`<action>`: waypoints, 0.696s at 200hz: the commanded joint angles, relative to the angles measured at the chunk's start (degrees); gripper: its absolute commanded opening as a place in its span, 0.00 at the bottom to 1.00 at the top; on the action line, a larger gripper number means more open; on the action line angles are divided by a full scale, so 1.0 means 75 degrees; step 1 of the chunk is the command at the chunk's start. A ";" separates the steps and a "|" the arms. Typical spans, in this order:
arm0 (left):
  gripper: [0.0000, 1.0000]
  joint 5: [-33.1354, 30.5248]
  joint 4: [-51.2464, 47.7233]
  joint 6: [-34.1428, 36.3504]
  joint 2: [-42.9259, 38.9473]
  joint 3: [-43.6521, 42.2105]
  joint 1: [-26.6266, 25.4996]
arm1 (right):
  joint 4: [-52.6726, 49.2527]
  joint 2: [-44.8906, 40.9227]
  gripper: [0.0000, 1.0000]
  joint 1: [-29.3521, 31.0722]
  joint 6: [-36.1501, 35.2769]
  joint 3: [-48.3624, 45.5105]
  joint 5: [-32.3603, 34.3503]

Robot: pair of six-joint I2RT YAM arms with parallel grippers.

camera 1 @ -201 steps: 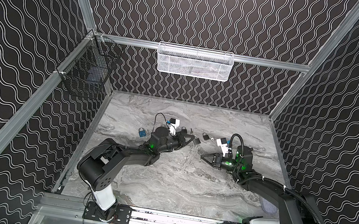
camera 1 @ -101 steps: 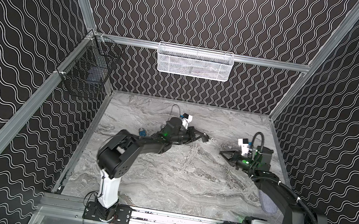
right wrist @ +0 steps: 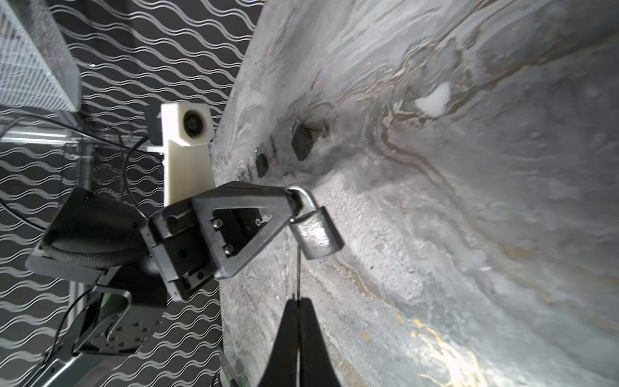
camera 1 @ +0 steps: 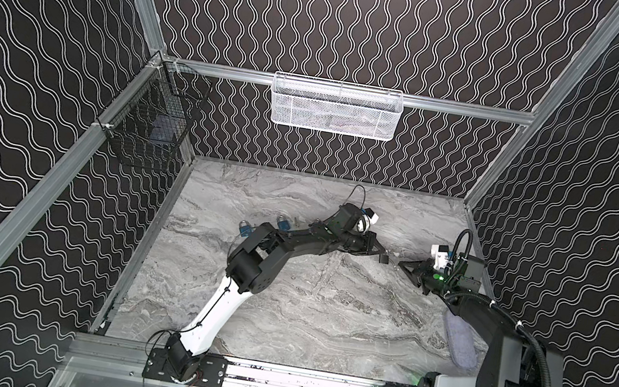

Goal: Lock with the key

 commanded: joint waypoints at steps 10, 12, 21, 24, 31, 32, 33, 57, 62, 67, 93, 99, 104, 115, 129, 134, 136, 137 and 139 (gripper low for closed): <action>0.00 0.0105 -0.0753 0.0616 0.0448 0.0749 -0.0019 | -0.0166 0.0252 0.00 -0.0015 -0.0134 0.0181 0.0696; 0.00 0.0098 -0.0792 0.0635 0.0480 0.0791 -0.0021 | -0.0144 0.0271 0.00 -0.0015 -0.0129 0.0176 0.0712; 0.00 0.0113 -0.0966 0.0708 0.0609 0.1018 -0.0015 | -0.0087 0.0396 0.00 -0.0015 -0.0133 0.0211 0.0750; 0.00 0.0118 -0.1034 0.0724 0.0643 0.1096 -0.0014 | -0.0107 0.0443 0.00 -0.0018 -0.0128 0.0241 0.0781; 0.00 0.0084 -0.1156 0.0760 0.0754 0.1268 -0.0023 | -0.0056 0.0527 0.00 -0.0025 -0.0102 0.0263 0.0853; 0.00 0.0084 -0.1176 0.0761 0.0767 0.1287 -0.0024 | -0.0048 0.0539 0.00 -0.0026 -0.0101 0.0264 0.0858; 0.00 0.0084 -0.1192 0.0762 0.0785 0.1313 -0.0019 | -0.0032 0.0551 0.00 -0.0026 -0.0101 0.0264 0.0866; 0.00 0.0150 -0.1760 0.0893 0.1272 0.2111 -0.0022 | 0.0164 0.0894 0.00 -0.0027 -0.0034 0.0363 0.0886; 0.00 0.0132 -0.1934 0.0950 0.1381 0.2303 -0.0020 | 0.0208 0.0949 0.00 -0.0036 -0.0012 0.0381 0.0900; 0.00 0.0140 -0.2013 0.0981 0.1475 0.2449 -0.0018 | 0.0218 0.0985 0.00 -0.0038 0.0002 0.0403 0.0964; 0.00 0.0096 -0.2430 0.1086 0.1768 0.2933 -0.0004 | 0.0108 0.1130 0.00 -0.0082 -0.0045 0.0596 0.1225; 0.00 0.0066 -0.2515 0.1100 0.1823 0.3024 -0.0006 | 0.0123 0.1193 0.00 -0.0112 -0.0039 0.0630 0.1226; 0.00 0.0077 -0.2587 0.1101 0.1881 0.3111 -0.0012 | 0.0115 0.1235 0.00 -0.0136 -0.0031 0.0672 0.1198; 0.00 0.0073 -0.2836 0.1123 0.2048 0.3400 0.0004 | 0.0088 0.1360 0.00 -0.0179 -0.0060 0.0760 0.1199; 0.00 0.0044 -0.3078 0.1152 0.2258 0.3705 0.0001 | 0.0055 0.1490 0.00 -0.0177 -0.0097 0.0852 0.1269; 0.00 0.0021 -0.3141 0.1159 0.2304 0.3763 -0.0002 | 0.0064 0.1528 0.00 -0.0190 -0.0106 0.0872 0.1280; 0.00 0.0006 -0.3164 0.1164 0.2318 0.3789 -0.0008 | 0.0066 0.1539 0.00 -0.0190 -0.0102 0.0882 0.1283; 0.00 0.0004 -0.3170 0.1162 0.2323 0.3789 -0.0005 | 0.0066 0.1555 0.00 -0.0190 -0.0107 0.0890 0.1284; 0.00 -0.0004 -0.3183 0.1153 0.2335 0.3801 -0.0008 | 0.0054 0.1578 0.00 -0.0199 -0.0114 0.0901 0.1284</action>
